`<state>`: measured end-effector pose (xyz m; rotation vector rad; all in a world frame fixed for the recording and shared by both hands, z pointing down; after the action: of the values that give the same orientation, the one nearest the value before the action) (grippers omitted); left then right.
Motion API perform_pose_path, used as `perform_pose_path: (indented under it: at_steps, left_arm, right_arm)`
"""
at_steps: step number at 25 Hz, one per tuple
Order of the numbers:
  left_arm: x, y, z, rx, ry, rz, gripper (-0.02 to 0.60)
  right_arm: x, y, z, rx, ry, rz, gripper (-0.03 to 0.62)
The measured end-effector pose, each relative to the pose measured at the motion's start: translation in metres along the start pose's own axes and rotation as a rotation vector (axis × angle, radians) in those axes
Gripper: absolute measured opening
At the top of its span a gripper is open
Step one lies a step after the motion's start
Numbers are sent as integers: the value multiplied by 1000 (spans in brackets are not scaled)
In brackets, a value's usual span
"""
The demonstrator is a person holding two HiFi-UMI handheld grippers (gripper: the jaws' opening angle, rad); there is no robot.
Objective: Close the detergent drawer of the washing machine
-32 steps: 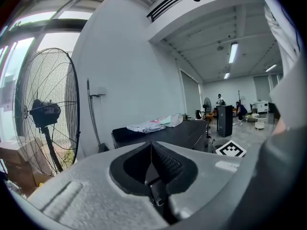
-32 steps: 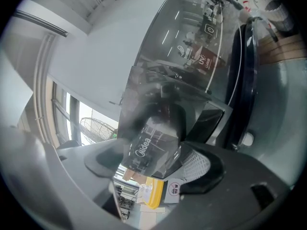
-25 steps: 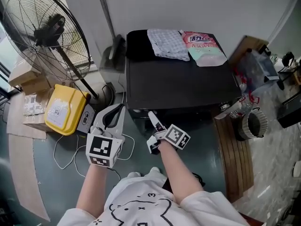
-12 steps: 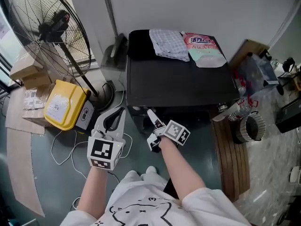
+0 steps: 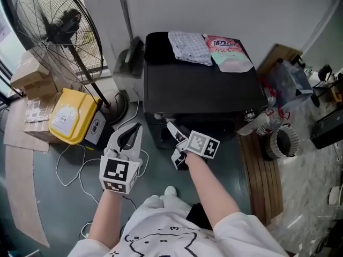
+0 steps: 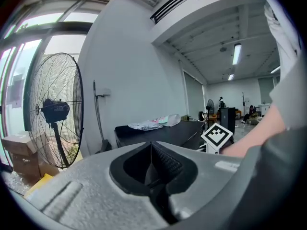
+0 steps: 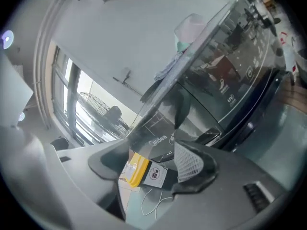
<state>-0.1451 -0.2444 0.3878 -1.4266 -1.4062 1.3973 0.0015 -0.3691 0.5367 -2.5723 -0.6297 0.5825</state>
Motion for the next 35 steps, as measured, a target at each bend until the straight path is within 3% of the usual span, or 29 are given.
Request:
perform_pose_path:
  at_steps: [2,6,13,15,19,24,31,35]
  left_arm:
    - [8,2,-1,-3,-10,-10,17]
    - [25,8,2,9,-21,-41,17]
    - [50,21,6,25,-20,-97,17]
    - [57,26,6,20,-16,-114,17]
    - [65,37,8,11,-7,-149,17]
    - [75,45,13,3,3,-183,17]
    - [80,62,21,-5,19,-240,17]
    - [85,74,25,-11,33,-276,17]
  right_arm:
    - [11,1,9,22,-1,-26,261]
    - [34,3,25,62,-1,-69,237]
    - [74,7,64,244,-40,-101,36]
    - [84,6,75,276,-39,-108,4]
    - [102,13,99,384,-55,-103,2]
    - [120,15,140,635,-106,-101,2]
    - [151,22,197,952,-123,-195,2]
    - [171,31,215,1044,-182,-271,2]
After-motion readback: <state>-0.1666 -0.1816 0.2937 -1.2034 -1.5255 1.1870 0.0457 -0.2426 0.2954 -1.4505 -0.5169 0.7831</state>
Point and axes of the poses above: the fingertips, and each gripper's own axes: x backward along the fingers, z to its left, y out of its top, the point moved 6 cm from there along x, backward along the fingers, and after that the axes turned 4 degrees about -x, right-handed, at the moved point
